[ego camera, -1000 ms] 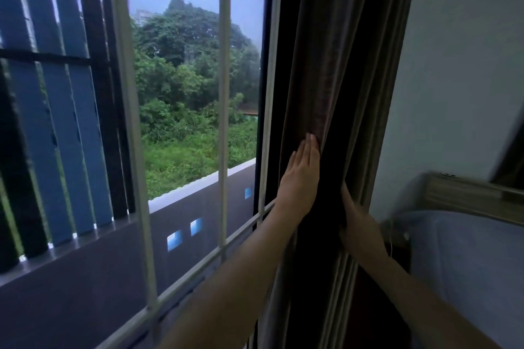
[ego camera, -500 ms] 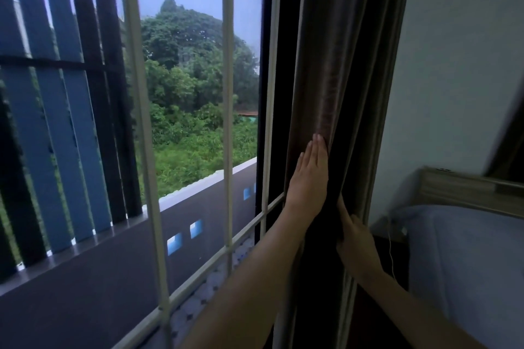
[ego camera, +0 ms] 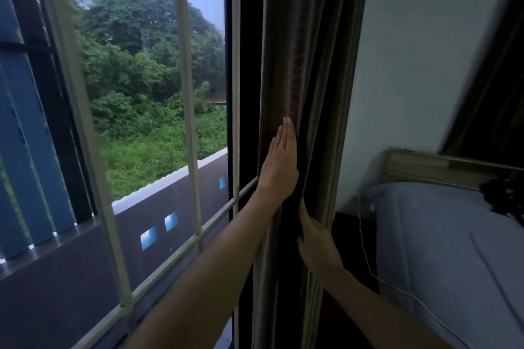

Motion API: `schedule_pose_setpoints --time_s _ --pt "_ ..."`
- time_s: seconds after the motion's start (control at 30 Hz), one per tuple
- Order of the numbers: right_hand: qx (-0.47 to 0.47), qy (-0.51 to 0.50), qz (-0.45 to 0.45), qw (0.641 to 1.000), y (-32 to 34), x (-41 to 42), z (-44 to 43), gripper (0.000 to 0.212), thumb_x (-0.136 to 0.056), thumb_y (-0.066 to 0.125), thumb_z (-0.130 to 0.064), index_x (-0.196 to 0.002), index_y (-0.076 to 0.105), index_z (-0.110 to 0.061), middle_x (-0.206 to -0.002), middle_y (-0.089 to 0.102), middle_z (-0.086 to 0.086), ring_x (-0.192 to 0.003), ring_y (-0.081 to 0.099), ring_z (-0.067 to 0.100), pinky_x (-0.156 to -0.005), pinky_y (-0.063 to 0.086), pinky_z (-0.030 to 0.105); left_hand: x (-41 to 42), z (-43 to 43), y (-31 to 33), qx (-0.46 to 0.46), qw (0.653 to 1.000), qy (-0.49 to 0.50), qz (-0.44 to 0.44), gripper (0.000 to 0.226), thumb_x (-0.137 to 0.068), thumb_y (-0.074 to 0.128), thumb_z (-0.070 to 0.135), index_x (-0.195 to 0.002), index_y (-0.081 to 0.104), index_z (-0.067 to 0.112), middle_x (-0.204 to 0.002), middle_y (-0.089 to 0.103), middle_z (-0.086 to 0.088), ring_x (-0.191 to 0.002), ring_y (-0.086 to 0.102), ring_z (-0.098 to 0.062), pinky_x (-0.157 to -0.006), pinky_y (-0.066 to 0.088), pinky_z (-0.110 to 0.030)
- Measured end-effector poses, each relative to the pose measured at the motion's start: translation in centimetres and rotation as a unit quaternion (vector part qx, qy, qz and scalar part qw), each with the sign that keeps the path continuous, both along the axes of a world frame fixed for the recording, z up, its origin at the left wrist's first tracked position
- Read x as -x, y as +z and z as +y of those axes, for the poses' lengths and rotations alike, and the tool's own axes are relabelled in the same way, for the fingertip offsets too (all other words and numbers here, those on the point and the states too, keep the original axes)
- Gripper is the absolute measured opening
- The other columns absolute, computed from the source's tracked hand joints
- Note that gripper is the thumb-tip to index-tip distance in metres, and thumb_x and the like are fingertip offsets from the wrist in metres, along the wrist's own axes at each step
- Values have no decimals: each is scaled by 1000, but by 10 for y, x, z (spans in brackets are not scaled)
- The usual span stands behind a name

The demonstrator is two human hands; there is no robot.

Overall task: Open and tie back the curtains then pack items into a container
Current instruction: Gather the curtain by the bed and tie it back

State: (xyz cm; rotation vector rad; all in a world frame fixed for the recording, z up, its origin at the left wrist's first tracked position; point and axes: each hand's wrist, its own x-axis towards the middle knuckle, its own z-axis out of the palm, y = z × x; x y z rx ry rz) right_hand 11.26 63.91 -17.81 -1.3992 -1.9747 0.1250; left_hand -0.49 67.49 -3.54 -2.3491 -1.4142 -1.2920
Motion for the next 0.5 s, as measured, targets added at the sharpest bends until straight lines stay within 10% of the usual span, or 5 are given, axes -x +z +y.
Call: schedule_pose_setpoints --time_s 0.3,0.5 --pt "7 -48 -116 992 0 16 -8 77 -98 43 -23 -150 -15 -24 -128 54 -1 -98 65 14 -71 48 21 -5 1 -8 4 998 -12 -57 76 -97 25 56 -152 -6 14 -161 -5 -1 -148 -7 -15 -121 0 -33" --pt "79 25 -82 993 -36 17 -6 88 -93 48 -20 -138 -24 -45 -116 57 0 -89 63 15 -77 56 31 -4 16 -16 40 994 97 5 69 -95 34 4 -148 -10 0 -160 -3 -15 -148 -6 -28 -121 2 -39"
